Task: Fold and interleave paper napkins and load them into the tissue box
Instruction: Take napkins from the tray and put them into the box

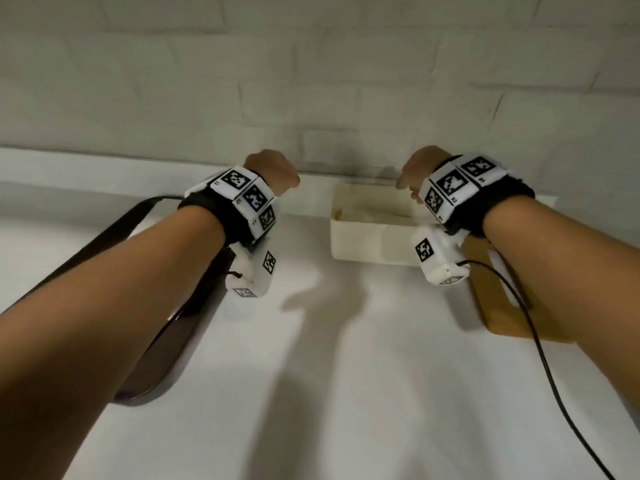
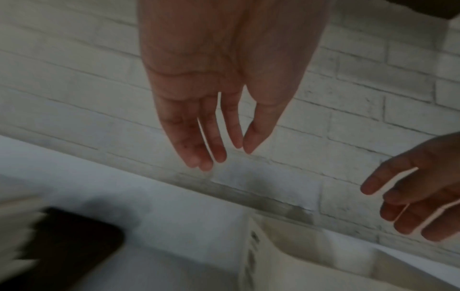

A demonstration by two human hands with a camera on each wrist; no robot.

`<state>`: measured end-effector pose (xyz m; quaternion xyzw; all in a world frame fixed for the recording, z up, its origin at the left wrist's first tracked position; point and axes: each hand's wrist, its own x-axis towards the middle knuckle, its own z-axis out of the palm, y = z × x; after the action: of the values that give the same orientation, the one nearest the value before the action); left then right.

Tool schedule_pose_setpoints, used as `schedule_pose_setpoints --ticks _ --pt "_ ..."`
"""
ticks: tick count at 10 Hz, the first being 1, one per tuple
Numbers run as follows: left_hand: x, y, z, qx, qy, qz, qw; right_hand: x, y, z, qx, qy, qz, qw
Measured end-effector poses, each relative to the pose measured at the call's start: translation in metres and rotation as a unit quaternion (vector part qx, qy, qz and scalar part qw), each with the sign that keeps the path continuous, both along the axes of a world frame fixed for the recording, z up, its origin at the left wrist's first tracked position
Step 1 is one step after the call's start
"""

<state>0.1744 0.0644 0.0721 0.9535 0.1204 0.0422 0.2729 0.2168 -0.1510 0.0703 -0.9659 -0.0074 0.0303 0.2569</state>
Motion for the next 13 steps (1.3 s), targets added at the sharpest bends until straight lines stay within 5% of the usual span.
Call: schedule_pose_setpoints --ticks 2,5,8,10,13 --pt "-0.051 0.104 0.001 0.039 0.106 0.078 0.99 -0.038 0.086 -0.008 0.128 0.075 0.078 0.986" --pt "-0.071 0.208 -0.041 0.126 0.227 0.121 0.958 -0.073 0.228 -0.056 0.264 0.281 0.09 0.918" --pt "-0.061 0.242 -0.079 -0.037 0.206 0.092 0.974 -0.076 0.293 -0.081 0.247 0.266 0.101 0.926" --pt "-0.06 0.248 -0.071 -0.151 0.247 0.104 0.952 -0.073 0.292 -0.083 0.273 0.287 0.066 0.916" --pt "-0.062 0.215 -0.067 -0.293 0.174 0.023 0.94 -0.077 0.279 -0.081 0.265 0.311 0.002 0.913"
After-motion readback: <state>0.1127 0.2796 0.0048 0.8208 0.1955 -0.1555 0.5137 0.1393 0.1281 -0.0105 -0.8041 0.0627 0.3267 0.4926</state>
